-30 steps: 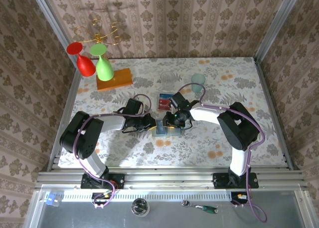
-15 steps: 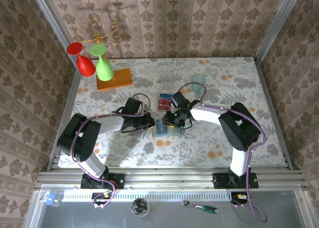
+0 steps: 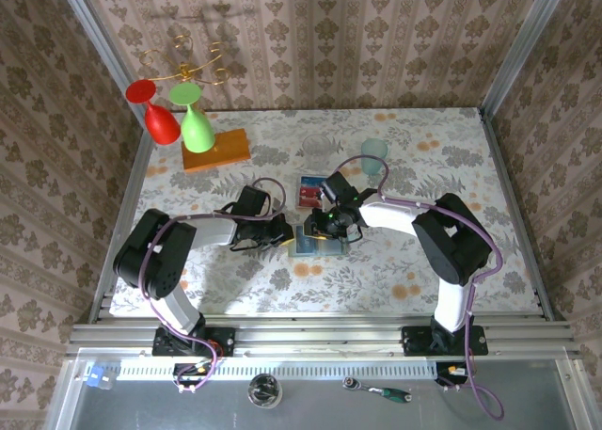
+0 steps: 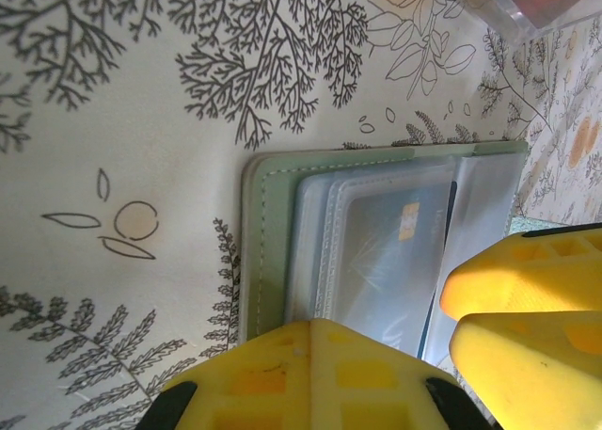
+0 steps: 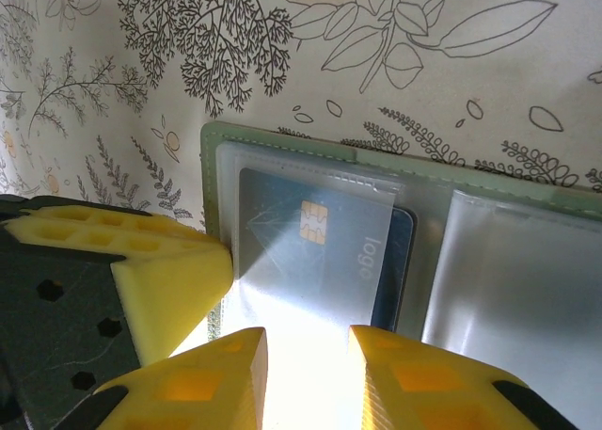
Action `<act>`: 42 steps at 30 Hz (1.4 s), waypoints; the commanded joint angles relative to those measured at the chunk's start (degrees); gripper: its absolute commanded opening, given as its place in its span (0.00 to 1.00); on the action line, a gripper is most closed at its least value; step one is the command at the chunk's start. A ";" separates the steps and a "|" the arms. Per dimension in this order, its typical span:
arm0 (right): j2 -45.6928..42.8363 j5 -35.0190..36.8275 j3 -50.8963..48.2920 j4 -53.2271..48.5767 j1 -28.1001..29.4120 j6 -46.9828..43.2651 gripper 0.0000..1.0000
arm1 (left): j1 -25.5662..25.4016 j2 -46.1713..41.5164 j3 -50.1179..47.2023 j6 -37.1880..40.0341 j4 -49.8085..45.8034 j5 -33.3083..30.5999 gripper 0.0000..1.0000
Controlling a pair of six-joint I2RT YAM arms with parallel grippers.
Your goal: Take the credit cards out of the card holder
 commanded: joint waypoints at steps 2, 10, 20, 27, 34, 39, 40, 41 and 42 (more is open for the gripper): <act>1.39 -0.18 -0.26 -0.66 -0.44 0.62 0.31 | 0.09 1.04 0.01 0.24 -0.71 -0.02 0.04; 1.34 1.87 -0.42 -2.56 -0.52 -0.03 0.31 | 0.09 1.09 0.10 0.33 -0.78 0.07 0.03; -1.46 5.67 -0.28 -4.89 -0.61 -1.53 0.30 | 0.18 1.18 0.27 0.59 -0.86 0.16 0.02; -3.34 5.09 -1.12 -3.37 -0.64 -1.44 0.30 | 0.18 -0.84 0.78 1.09 -1.12 -0.43 0.02; -3.71 4.17 -1.77 -2.34 -0.81 -0.73 0.30 | -0.50 -3.54 2.40 1.53 -3.18 -1.08 0.02; -4.05 4.06 -2.51 -1.74 -1.16 -0.43 0.30 | -2.56 -2.62 4.29 1.27 -4.21 -0.99 0.02; -4.02 4.13 -2.53 -1.66 -1.16 -0.37 0.30 | -2.90 -2.20 4.53 1.29 -4.30 -1.06 0.01; -4.14 4.05 -2.75 -1.59 -1.25 -0.34 0.30 | -3.22 -1.78 4.71 1.29 -4.69 -1.21 0.00; -4.14 3.98 -2.88 -1.47 -1.18 -0.27 0.30 | -3.32 -1.44 4.81 1.36 -5.32 -1.49 0.00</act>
